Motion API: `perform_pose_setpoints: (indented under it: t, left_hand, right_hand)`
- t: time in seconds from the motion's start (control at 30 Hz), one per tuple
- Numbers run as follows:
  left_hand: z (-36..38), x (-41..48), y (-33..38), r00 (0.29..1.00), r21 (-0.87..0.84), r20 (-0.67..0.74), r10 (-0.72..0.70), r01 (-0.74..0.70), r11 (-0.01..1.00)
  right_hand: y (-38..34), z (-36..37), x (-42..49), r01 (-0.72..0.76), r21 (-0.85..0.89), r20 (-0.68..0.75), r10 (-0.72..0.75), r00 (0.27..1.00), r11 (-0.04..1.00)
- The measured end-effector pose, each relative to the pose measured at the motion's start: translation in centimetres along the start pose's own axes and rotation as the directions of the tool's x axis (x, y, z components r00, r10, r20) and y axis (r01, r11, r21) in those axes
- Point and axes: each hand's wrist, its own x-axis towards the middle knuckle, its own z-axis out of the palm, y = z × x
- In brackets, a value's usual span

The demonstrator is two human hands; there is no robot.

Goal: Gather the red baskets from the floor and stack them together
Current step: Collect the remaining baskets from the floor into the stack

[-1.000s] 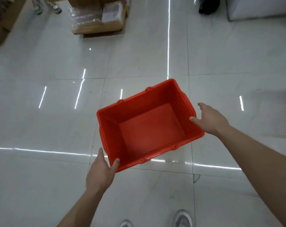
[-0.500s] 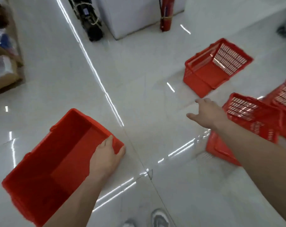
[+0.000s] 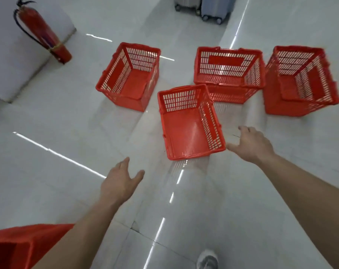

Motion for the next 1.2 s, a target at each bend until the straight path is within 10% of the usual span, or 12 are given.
perform_pose_setpoints:
  t: [0.73,1.2]
  left_hand:
    - [11.2,31.0,12.3,0.989,0.006,0.116,-0.096,0.096,0.995]
    - [24.2,36.6,9.3,0.942,-0.198,0.105,-0.318,0.333,0.922]
  right_hand:
    - [4.0,3.9,32.3,-0.119,0.204,0.11,0.098,0.989,0.972]
    - [3.5,20.5,39.7,0.158,0.419,0.107,-0.221,0.969,0.894]
